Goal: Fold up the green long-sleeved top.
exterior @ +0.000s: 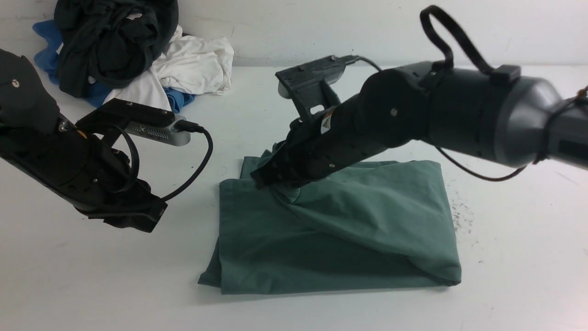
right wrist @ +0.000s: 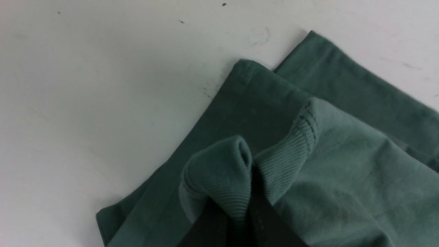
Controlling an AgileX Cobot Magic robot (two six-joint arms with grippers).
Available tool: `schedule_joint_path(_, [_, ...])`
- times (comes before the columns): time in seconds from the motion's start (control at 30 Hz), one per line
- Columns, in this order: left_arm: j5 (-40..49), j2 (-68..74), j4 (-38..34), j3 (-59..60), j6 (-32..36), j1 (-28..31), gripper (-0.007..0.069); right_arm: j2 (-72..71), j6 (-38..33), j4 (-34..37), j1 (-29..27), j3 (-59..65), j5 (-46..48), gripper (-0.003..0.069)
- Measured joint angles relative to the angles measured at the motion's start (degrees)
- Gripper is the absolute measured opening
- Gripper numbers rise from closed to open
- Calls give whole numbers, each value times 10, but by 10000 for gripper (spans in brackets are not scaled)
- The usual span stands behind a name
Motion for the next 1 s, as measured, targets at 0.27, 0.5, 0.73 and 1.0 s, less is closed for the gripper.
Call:
schedule_joint_path(0.27, [-6, 0, -1, 22, 0, 0, 154, 21, -128, 104, 0, 0, -22, 197])
schedule_joint_path(0.5, [-6, -10, -14, 29, 5, -2, 154, -33, -185, 84, -26, -62, 55, 479])
schedule_joint_path(0.73, [-51, -28, -53, -7, 36, -95, 101, -100, -105, -120, -118, -102, 241, 363])
schedule_joint_path(1.0, [-216, 54, -64, -81, 44, -209, -5, -100, -76, -147, -220, -1, 285, 12])
